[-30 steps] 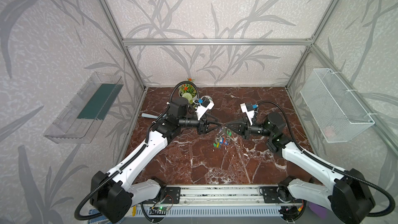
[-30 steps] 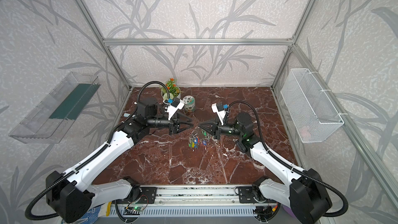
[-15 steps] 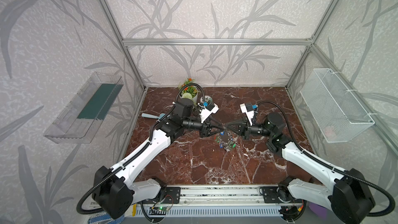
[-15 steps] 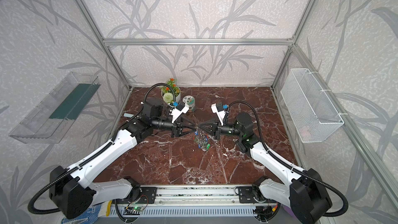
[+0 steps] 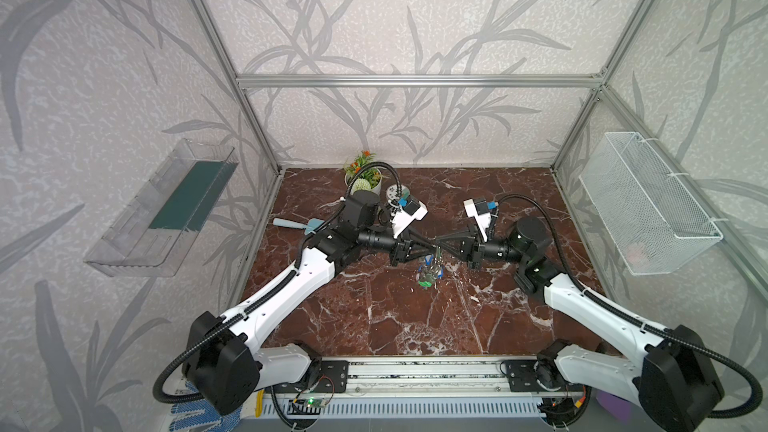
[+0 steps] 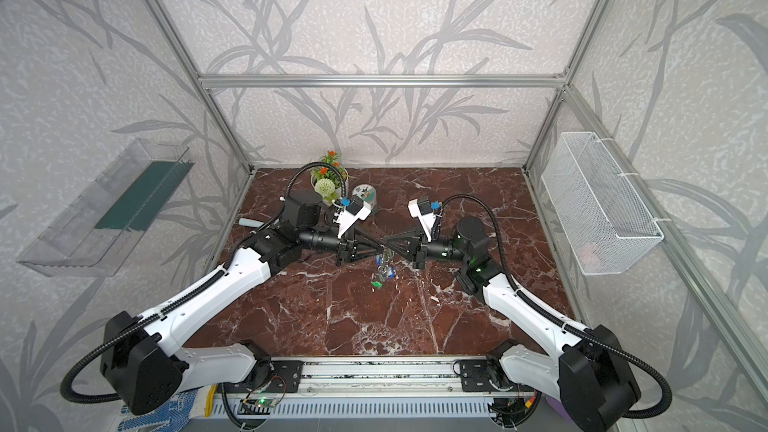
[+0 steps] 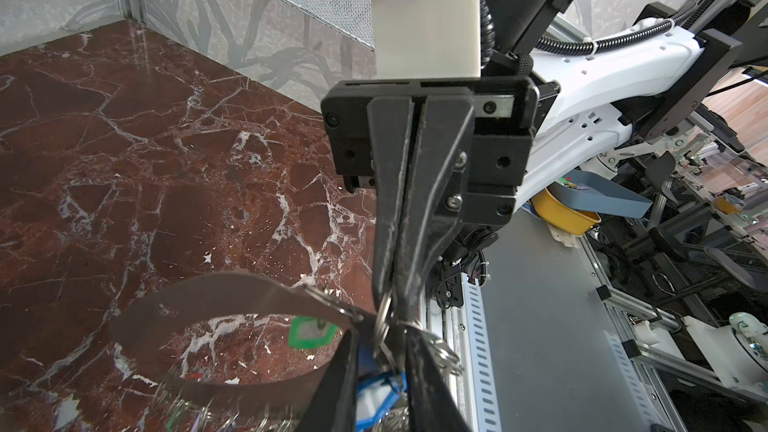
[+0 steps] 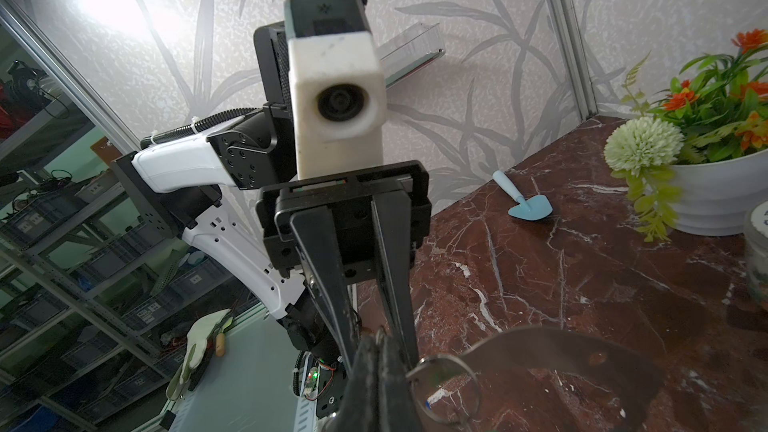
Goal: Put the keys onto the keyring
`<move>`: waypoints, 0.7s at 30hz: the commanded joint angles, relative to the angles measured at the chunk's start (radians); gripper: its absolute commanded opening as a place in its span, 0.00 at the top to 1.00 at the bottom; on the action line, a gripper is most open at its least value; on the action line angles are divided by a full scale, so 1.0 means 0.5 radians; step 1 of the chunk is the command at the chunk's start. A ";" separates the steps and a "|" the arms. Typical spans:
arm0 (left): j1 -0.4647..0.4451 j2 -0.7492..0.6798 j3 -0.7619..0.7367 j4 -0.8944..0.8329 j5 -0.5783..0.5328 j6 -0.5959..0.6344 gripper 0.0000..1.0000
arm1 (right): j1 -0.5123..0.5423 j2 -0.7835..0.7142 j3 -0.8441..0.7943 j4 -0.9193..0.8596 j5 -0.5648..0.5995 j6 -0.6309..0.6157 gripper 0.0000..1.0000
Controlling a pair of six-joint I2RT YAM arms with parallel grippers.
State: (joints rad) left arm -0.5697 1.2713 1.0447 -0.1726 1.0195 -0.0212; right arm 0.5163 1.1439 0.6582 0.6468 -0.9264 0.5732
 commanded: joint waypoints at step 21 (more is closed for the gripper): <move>-0.026 -0.014 0.102 -0.150 -0.137 0.149 1.00 | -0.030 -0.042 0.017 0.173 -0.050 -0.002 1.00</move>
State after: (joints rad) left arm -0.5755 1.2716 1.0584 -0.1818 1.0031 -0.0189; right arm 0.5060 1.1439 0.6579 0.6495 -0.9463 0.5678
